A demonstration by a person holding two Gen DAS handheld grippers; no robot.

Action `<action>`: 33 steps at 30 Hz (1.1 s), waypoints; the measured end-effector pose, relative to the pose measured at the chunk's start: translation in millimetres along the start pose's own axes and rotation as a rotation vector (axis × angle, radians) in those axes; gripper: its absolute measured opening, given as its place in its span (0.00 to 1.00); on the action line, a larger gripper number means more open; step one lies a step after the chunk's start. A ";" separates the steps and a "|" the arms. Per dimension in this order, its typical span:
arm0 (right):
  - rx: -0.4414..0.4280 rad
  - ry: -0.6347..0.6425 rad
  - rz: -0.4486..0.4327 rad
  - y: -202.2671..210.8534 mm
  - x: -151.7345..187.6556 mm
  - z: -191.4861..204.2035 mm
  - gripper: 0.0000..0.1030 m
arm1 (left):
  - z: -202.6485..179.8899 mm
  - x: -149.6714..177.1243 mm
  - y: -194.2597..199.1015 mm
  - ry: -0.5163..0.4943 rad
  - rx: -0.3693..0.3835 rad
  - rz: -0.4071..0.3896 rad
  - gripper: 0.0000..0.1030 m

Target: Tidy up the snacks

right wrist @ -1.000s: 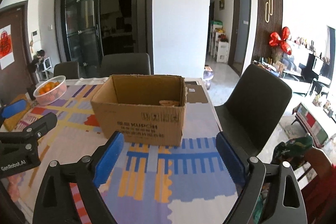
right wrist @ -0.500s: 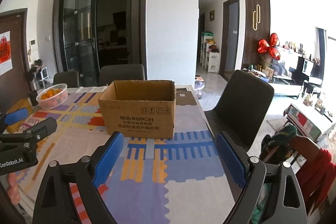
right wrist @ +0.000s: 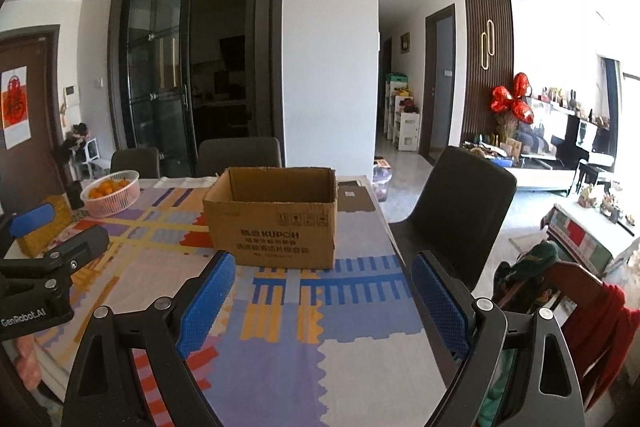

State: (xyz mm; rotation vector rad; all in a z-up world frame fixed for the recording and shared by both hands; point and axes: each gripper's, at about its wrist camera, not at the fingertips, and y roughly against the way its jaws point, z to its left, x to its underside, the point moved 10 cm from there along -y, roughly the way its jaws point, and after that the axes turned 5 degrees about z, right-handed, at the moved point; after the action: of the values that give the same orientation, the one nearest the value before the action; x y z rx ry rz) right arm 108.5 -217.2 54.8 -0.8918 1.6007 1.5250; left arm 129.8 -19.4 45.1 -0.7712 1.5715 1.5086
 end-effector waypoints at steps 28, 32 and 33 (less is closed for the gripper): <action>0.008 0.014 -0.044 12.0 -6.6 6.8 0.90 | 1.3 1.4 1.6 0.009 0.009 -0.020 1.00; 0.008 0.015 -0.042 11.7 -6.1 7.0 0.90 | 2.1 2.4 1.2 0.012 0.011 -0.016 1.00; 0.009 0.014 -0.040 11.7 -5.9 6.9 0.90 | 2.6 2.9 0.8 0.013 0.010 -0.014 1.00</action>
State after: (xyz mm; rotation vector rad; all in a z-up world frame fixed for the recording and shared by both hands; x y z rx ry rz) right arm 101.5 -209.7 65.5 -0.9265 1.5889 1.4856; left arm 128.0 -16.4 43.1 -0.7864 1.5789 1.4875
